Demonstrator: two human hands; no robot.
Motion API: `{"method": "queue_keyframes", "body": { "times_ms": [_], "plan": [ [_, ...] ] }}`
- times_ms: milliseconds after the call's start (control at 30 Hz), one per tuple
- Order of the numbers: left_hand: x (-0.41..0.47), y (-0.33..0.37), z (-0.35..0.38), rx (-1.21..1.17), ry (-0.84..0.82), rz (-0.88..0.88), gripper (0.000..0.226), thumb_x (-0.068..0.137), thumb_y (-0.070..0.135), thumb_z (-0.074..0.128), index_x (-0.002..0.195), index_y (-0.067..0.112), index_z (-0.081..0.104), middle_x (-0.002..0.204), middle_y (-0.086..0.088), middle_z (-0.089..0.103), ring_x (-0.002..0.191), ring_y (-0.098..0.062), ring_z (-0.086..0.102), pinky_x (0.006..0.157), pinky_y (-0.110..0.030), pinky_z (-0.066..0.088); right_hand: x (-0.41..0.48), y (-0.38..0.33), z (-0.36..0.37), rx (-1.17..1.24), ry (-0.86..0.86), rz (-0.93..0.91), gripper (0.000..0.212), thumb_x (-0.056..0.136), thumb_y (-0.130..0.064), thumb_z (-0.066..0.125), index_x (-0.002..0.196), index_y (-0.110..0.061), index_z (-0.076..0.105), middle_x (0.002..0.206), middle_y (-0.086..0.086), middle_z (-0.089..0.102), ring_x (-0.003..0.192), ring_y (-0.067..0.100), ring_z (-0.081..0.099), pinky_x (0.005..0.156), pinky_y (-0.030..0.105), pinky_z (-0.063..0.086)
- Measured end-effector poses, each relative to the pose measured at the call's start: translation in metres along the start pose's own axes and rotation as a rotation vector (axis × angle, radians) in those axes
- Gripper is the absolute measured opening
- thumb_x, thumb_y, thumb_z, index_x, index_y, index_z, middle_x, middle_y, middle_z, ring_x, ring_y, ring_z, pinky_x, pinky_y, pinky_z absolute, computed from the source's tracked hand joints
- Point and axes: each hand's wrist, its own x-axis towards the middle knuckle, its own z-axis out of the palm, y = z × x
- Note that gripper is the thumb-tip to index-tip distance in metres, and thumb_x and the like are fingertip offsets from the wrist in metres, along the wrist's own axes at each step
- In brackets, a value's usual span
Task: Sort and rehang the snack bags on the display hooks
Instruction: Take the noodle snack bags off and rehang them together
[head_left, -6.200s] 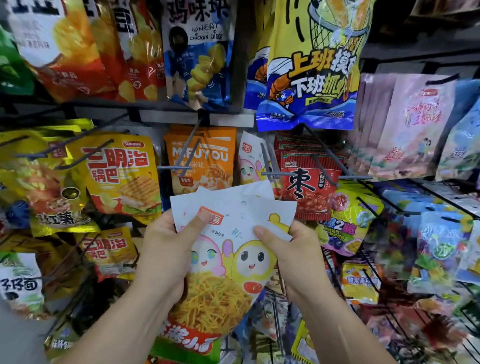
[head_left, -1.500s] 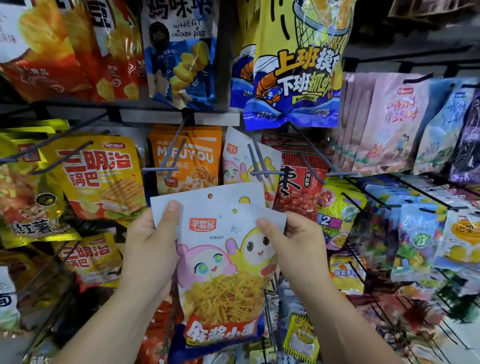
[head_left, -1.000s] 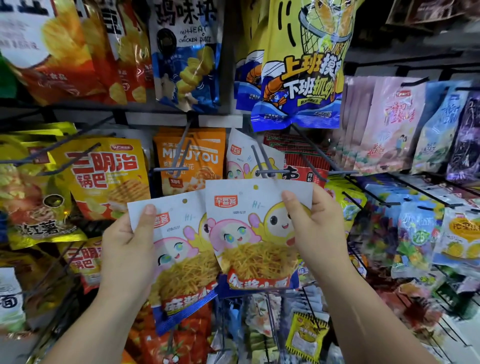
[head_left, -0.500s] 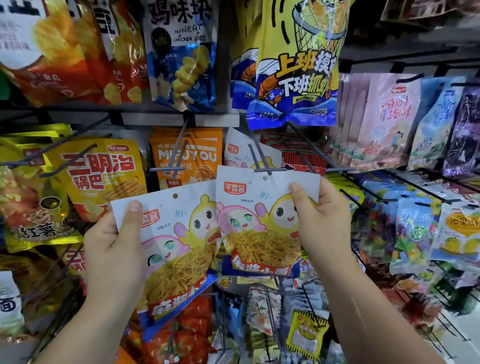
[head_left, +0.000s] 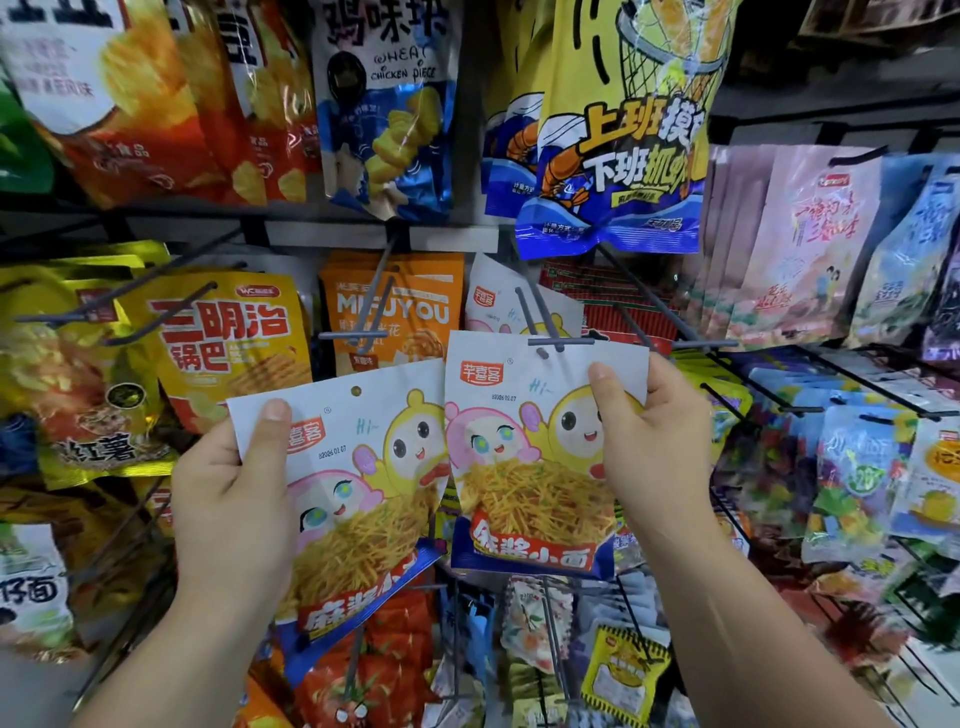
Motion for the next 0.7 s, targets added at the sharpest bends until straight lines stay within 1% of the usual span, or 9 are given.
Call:
{"method": "queue_keyframes", "body": {
  "times_ms": [100, 167, 233, 333, 367, 433, 500, 567, 700],
  "plan": [
    [0.003, -0.002, -0.002, 0.018, 0.018, 0.007, 0.028, 0.103, 0.038, 0.056, 0.084, 0.025, 0.071, 0.086, -0.002, 0.080, 0.072, -0.035, 0.077, 0.042, -0.032, 0.054, 0.012, 0.005, 0.012, -0.066, 0.023, -0.017, 0.033, 0.098, -0.041, 0.057, 0.096, -0.009, 0.066, 0.079, 0.014, 0.065, 0.070, 0.036, 0.059, 0.060, 0.057, 0.055],
    [0.005, -0.002, -0.005, 0.028, 0.059, 0.024, 0.028, 0.103, 0.041, 0.057, 0.083, 0.028, 0.072, 0.087, -0.001, 0.080, 0.075, -0.038, 0.077, 0.048, -0.040, 0.058, 0.025, 0.012, 0.025, -0.114, 0.046, -0.012, 0.031, 0.099, -0.039, 0.056, 0.095, -0.010, 0.066, 0.079, 0.011, 0.067, 0.068, 0.030, 0.060, 0.062, 0.052, 0.054],
    [0.007, -0.002, -0.010, 0.033, 0.098, 0.054, 0.028, 0.102, 0.043, 0.057, 0.085, 0.030, 0.074, 0.089, -0.002, 0.080, 0.079, -0.040, 0.076, 0.059, -0.054, 0.061, 0.039, 0.019, 0.038, -0.164, 0.067, -0.004, 0.040, 0.096, -0.044, 0.052, 0.093, -0.007, 0.065, 0.077, 0.013, 0.066, 0.066, 0.034, 0.059, 0.059, 0.051, 0.051],
    [0.007, 0.000, -0.015, 0.040, 0.118, 0.066, 0.027, 0.103, 0.043, 0.056, 0.089, 0.028, 0.075, 0.091, -0.006, 0.079, 0.077, -0.041, 0.076, 0.054, -0.049, 0.060, 0.059, 0.029, 0.056, -0.230, 0.076, 0.020, 0.040, 0.099, -0.040, 0.053, 0.095, -0.002, 0.068, 0.087, 0.016, 0.069, 0.078, 0.036, 0.062, 0.061, 0.037, 0.039],
    [0.006, 0.001, -0.015, 0.041, 0.109, 0.059, 0.027, 0.103, 0.043, 0.056, 0.090, 0.027, 0.075, 0.091, -0.007, 0.079, 0.077, -0.042, 0.076, 0.055, -0.052, 0.060, 0.066, 0.033, 0.061, -0.238, 0.094, 0.035, 0.039, 0.099, -0.037, 0.054, 0.094, -0.001, 0.068, 0.088, 0.018, 0.069, 0.080, 0.037, 0.061, 0.063, 0.035, 0.036],
    [0.003, 0.001, -0.015, 0.041, 0.075, 0.034, 0.027, 0.102, 0.042, 0.057, 0.091, 0.025, 0.075, 0.090, -0.009, 0.079, 0.077, -0.042, 0.076, 0.059, -0.057, 0.061, 0.076, 0.035, 0.068, -0.228, 0.125, 0.051, 0.039, 0.096, -0.037, 0.053, 0.085, -0.001, 0.065, 0.080, 0.017, 0.067, 0.075, 0.039, 0.061, 0.061, 0.038, 0.042],
    [0.001, 0.002, -0.012, 0.037, 0.046, -0.008, 0.026, 0.102, 0.041, 0.057, 0.088, 0.025, 0.074, 0.086, -0.006, 0.080, 0.072, -0.040, 0.076, 0.052, -0.045, 0.059, 0.082, 0.037, 0.074, -0.225, 0.141, 0.053, 0.037, 0.093, -0.035, 0.054, 0.074, -0.004, 0.057, 0.069, 0.013, 0.061, 0.064, 0.037, 0.057, 0.057, 0.041, 0.047],
    [0.000, 0.004, -0.009, 0.053, 0.006, -0.051, 0.026, 0.102, 0.041, 0.056, 0.085, 0.029, 0.072, 0.081, -0.002, 0.080, 0.066, -0.036, 0.076, 0.044, -0.036, 0.056, 0.087, 0.038, 0.078, -0.252, 0.150, 0.040, 0.036, 0.092, -0.033, 0.056, 0.068, -0.007, 0.050, 0.064, 0.011, 0.054, 0.059, 0.033, 0.048, 0.055, 0.040, 0.043],
    [-0.002, 0.011, 0.000, 0.028, -0.081, -0.102, 0.025, 0.102, 0.036, 0.055, 0.086, 0.026, 0.072, 0.080, -0.006, 0.080, 0.062, -0.035, 0.076, 0.034, -0.028, 0.048, 0.093, 0.038, 0.076, -0.318, 0.137, 0.051, 0.033, 0.095, -0.031, 0.060, 0.074, -0.009, 0.046, 0.062, 0.003, 0.045, 0.060, 0.027, 0.040, 0.060, 0.033, 0.031]
  ]
}}
